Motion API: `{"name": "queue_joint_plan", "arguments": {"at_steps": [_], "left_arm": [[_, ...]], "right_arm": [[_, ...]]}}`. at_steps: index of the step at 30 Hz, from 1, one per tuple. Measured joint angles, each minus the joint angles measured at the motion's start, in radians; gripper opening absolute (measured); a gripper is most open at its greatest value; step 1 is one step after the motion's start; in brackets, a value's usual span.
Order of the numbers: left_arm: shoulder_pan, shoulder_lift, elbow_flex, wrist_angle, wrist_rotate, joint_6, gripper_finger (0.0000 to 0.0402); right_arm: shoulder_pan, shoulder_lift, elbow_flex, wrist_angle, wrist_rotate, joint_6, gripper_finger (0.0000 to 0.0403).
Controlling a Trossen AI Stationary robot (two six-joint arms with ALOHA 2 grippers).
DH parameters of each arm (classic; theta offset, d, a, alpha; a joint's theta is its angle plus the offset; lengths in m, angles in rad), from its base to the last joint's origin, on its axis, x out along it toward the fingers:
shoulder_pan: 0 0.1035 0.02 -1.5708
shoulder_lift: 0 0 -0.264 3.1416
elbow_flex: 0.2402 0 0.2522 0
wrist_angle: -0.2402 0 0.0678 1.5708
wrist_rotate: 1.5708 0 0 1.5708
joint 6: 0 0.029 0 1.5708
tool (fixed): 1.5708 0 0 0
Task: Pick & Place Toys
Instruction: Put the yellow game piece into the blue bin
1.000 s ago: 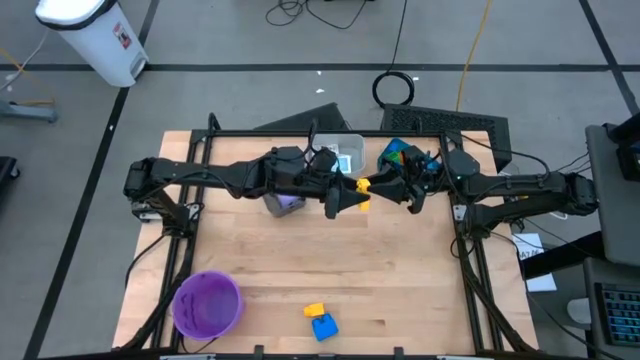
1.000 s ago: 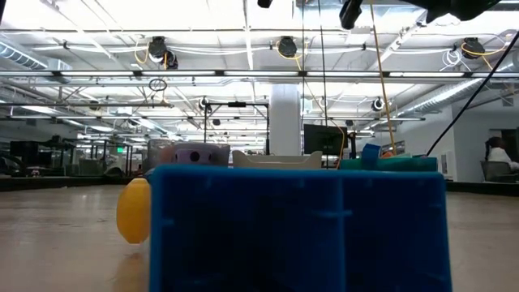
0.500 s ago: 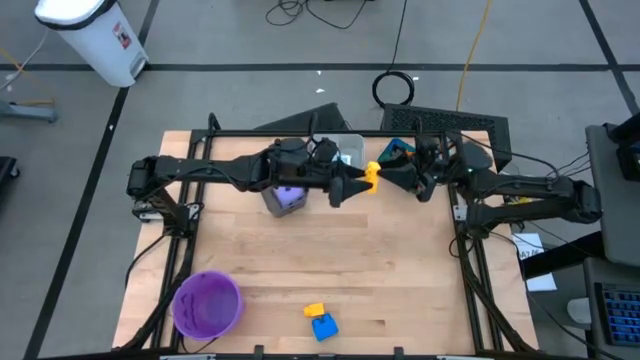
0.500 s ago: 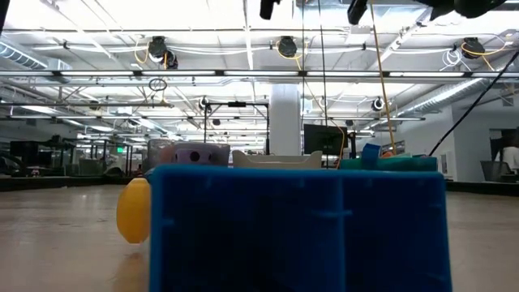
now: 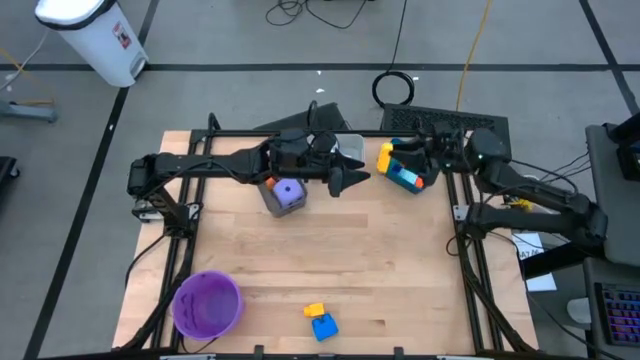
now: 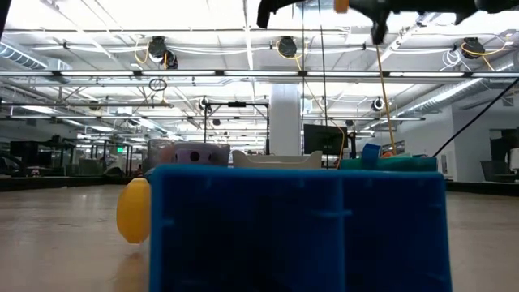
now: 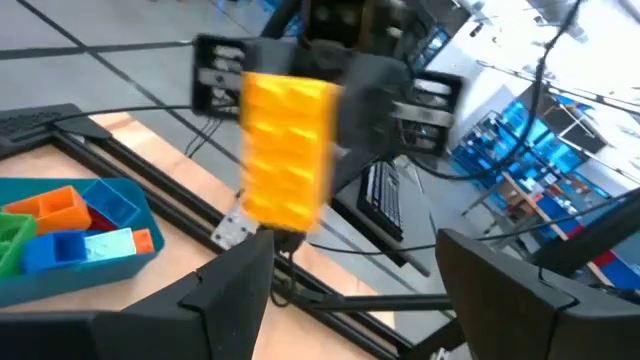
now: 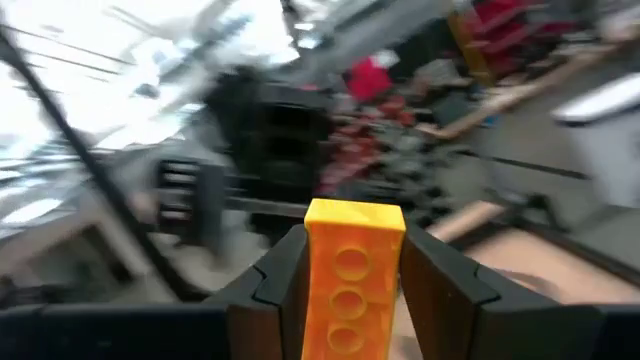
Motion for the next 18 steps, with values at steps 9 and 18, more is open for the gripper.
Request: {"name": "queue_joint_plan", "arguments": {"at_steps": [9, 18], "left_arm": [[0.009, -0.007, 0.0, 0.001, 0.044, 0.001, 0.0287], [0.011, -0.008, 0.001, -0.005, 0.055, 0.02, 0.0287]], "right_arm": [[-0.235, -0.096, 0.0, -0.574, 0.141, -0.221, 0.0123], [-0.379, -0.048, -0.025, -0.912, 0.352, -0.429, 0.0123]]}}
